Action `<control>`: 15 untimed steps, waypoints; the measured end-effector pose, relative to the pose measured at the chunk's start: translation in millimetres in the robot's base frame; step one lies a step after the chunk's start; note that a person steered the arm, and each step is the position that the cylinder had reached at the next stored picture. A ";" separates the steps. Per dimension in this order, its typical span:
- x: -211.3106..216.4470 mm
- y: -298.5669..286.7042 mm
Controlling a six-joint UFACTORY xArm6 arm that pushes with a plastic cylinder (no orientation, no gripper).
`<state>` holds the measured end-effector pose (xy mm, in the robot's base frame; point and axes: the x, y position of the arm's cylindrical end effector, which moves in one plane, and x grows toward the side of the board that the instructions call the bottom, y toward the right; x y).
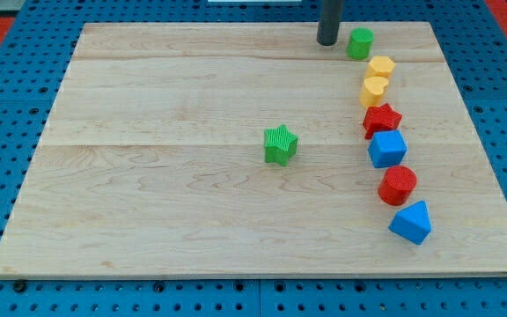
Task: Push green star to top right
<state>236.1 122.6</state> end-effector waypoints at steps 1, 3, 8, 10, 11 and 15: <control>0.0 31.2; 36.8 -50.0; 317.0 -169.1; 288.6 -69.7; 229.5 -101.2; 128.7 -160.7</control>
<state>364.8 -38.1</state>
